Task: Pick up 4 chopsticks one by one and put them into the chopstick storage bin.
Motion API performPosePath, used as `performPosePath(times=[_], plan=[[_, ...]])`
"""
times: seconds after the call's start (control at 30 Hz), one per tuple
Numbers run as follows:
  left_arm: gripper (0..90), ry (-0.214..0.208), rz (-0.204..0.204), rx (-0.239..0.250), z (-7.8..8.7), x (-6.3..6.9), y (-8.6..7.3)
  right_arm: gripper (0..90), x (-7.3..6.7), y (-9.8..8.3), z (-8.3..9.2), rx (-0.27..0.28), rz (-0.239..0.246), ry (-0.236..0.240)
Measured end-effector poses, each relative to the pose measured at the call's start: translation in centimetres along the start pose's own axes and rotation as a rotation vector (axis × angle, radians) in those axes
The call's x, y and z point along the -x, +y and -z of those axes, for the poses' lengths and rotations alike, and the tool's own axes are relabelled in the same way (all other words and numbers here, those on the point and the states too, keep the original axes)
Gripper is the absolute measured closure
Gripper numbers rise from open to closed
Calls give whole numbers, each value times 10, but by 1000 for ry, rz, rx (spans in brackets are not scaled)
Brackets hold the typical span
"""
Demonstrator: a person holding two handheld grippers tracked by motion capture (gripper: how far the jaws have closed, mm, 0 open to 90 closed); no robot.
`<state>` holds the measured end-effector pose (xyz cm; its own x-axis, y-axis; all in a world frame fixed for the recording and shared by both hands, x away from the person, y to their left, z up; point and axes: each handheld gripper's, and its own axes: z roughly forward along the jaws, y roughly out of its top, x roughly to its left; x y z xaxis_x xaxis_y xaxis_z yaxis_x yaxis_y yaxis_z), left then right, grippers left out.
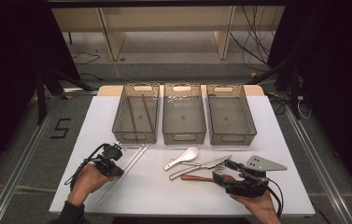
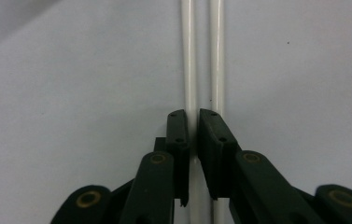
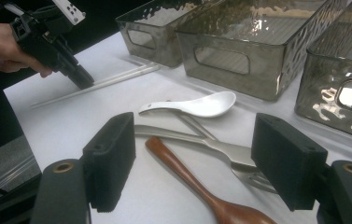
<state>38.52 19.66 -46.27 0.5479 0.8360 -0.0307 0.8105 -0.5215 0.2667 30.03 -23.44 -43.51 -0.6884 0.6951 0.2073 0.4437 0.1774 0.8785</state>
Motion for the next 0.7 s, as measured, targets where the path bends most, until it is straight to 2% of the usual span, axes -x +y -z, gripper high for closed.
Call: performPosePath(times=[0.33, 0.43, 0.7], plan=[[839, -17, 10, -43, 0, -4, 5, 322, -1, 0, 0, -1, 6, -5], [843, -16, 19, -43, 0, -3, 6, 324, -1, 0, 0, 0, 12, -8], [848, -25, -18, -42, 1, -3, 4, 325, -1, 0, 1, 3, 12, -10]])
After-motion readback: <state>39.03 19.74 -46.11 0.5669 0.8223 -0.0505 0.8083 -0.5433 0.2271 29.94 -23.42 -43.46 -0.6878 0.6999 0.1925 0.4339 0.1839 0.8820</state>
